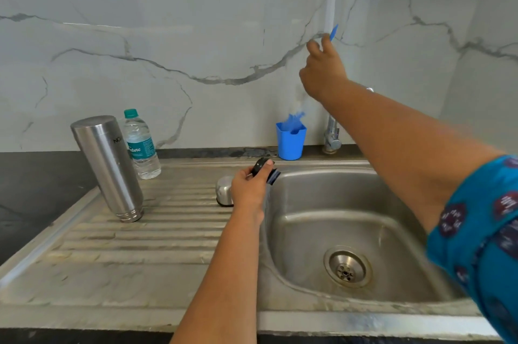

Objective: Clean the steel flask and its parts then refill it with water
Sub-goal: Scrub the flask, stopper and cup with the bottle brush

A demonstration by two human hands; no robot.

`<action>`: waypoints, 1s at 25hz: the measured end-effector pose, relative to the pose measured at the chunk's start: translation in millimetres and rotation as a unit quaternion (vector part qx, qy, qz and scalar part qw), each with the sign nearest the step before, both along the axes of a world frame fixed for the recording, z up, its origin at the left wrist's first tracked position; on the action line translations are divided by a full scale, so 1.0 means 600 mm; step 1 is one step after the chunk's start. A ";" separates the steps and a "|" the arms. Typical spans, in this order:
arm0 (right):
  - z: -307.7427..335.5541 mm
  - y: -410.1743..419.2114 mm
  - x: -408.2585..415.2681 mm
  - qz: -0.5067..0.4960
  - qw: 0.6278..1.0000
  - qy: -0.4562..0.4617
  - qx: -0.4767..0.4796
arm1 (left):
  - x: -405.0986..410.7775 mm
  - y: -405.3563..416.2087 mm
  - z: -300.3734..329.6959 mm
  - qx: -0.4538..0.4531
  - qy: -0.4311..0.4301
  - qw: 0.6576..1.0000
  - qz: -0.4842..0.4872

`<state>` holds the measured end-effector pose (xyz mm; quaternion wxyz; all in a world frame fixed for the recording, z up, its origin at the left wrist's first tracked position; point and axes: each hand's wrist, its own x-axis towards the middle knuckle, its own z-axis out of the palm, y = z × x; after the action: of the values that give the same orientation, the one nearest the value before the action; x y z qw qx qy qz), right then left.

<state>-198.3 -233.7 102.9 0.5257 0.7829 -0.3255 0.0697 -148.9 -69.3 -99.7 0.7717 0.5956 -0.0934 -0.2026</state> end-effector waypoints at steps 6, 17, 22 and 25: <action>0.041 0.023 -0.131 -0.074 0.979 -0.137 0.130 | -0.020 0.013 0.024 -0.052 0.058 0.996 -0.037; -0.317 0.104 -0.336 0.167 0.647 -0.371 0.646 | -0.060 0.026 0.042 -0.142 0.144 0.974 -0.103; -0.327 0.094 -0.334 0.222 0.666 -0.307 0.642 | -0.040 0.026 0.041 -0.119 0.069 0.988 -0.073; -0.330 0.088 -0.335 0.223 0.669 -0.285 0.649 | -0.026 0.033 0.039 -0.125 0.035 0.990 -0.053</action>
<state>-399.1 -180.6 -94.9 -0.2645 0.9176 -0.2389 0.1760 -164.8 -49.7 -76.2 0.8308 0.4815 -0.1228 -0.2507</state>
